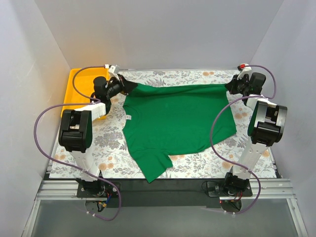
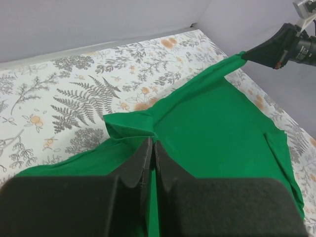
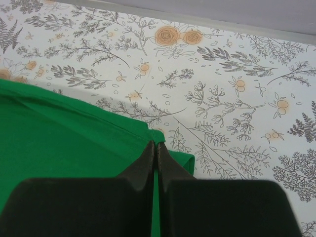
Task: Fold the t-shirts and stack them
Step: Fold the tshirt
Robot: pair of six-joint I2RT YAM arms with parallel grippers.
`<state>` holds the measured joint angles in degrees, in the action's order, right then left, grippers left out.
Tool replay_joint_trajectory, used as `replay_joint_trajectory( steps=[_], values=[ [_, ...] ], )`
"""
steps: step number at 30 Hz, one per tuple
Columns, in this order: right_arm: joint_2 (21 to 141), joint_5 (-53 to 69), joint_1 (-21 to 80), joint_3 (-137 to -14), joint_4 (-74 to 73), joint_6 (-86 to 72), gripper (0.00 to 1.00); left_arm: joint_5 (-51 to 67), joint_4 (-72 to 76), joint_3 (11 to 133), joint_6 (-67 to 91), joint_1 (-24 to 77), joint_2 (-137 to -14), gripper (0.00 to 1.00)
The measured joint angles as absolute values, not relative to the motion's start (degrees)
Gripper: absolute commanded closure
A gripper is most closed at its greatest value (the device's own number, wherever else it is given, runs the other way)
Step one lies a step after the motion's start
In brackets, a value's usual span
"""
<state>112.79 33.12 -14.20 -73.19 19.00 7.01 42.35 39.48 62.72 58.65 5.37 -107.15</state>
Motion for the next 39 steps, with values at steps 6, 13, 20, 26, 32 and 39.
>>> replay_joint_trajectory(
  steps=[6,13,20,26,32,39],
  values=[
    [112.79,32.67,-14.5,-73.19,19.07,6.17,0.99,43.03,39.72,59.4,59.05,5.37,-104.62,1.0],
    [112.81,31.97,-14.5,-73.28,19.07,5.5,0.99,44.1,39.9,58.54,59.42,5.39,-102.45,1.0],
    [112.81,31.64,-14.52,-73.28,19.07,5.08,0.99,44.75,39.9,56.34,59.44,5.56,-100.73,1.0],
    [112.81,31.64,-14.52,-73.28,19.07,5.13,0.99,45.28,39.64,53.93,59.33,5.76,-99.07,1.0],
    [112.79,31.59,-14.68,-72.77,19.11,5.69,0.99,45.41,38.94,53.69,58.94,5.87,-98.52,1.0],
    [112.12,31.44,-16.16,-68.6,18.79,6.85,0.66,45.82,37.85,52.18,58.92,6.24,-97.69,1.0]
  ],
)
